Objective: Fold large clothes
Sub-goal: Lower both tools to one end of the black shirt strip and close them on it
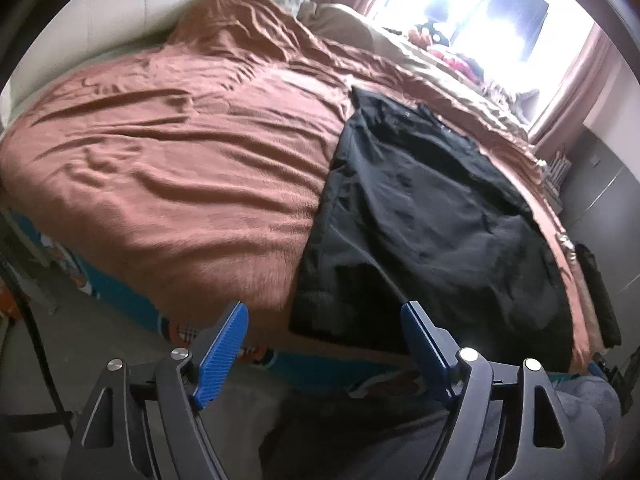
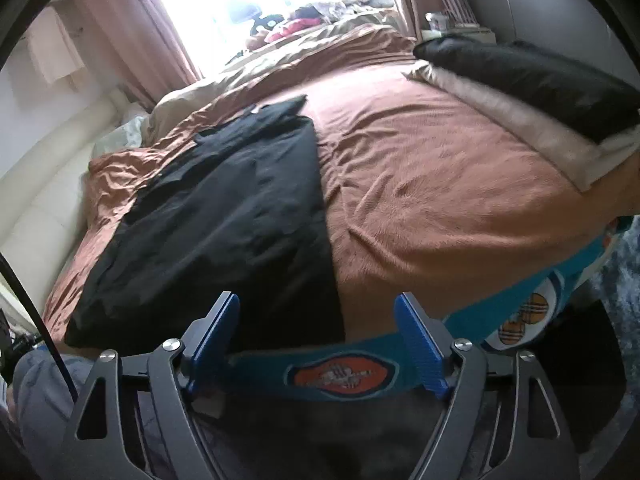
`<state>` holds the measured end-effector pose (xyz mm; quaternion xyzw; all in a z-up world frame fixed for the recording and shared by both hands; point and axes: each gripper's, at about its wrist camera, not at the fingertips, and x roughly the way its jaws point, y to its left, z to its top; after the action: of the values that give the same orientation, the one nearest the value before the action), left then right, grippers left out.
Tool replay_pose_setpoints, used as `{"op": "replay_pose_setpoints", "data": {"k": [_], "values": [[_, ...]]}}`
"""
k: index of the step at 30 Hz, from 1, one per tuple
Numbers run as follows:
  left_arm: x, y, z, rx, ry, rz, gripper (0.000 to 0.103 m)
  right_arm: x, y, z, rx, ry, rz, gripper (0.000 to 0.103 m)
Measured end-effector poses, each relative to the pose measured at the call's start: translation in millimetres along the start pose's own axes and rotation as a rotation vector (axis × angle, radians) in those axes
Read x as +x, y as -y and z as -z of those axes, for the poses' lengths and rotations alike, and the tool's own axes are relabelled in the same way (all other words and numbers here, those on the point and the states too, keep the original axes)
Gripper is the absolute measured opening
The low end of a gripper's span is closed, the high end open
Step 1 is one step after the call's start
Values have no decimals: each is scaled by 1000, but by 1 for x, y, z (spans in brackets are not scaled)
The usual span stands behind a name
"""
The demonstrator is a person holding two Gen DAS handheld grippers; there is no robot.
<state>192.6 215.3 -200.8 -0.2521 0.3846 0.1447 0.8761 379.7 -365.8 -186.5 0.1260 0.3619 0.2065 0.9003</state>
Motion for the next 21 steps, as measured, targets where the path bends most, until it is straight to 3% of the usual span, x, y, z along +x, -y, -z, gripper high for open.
{"op": "replay_pose_setpoints", "data": {"k": [3,7,15,17,21], "values": [[26,-6,-10,-13,-38,6,69,25,4,-7,22,-27,-28,73],[53,-11,-19,-29,-68,10,67,56,11,-13,35,-57,-59,72],[60,-14,-27,-42,-50,17,65,72,16,-14,60,-42,-173,71],[60,-16,-25,-62,-63,47,59,76,18,-8,87,-59,-253,54],[58,-20,-18,-102,-85,122,49,75,26,5,147,-52,-338,54]]}}
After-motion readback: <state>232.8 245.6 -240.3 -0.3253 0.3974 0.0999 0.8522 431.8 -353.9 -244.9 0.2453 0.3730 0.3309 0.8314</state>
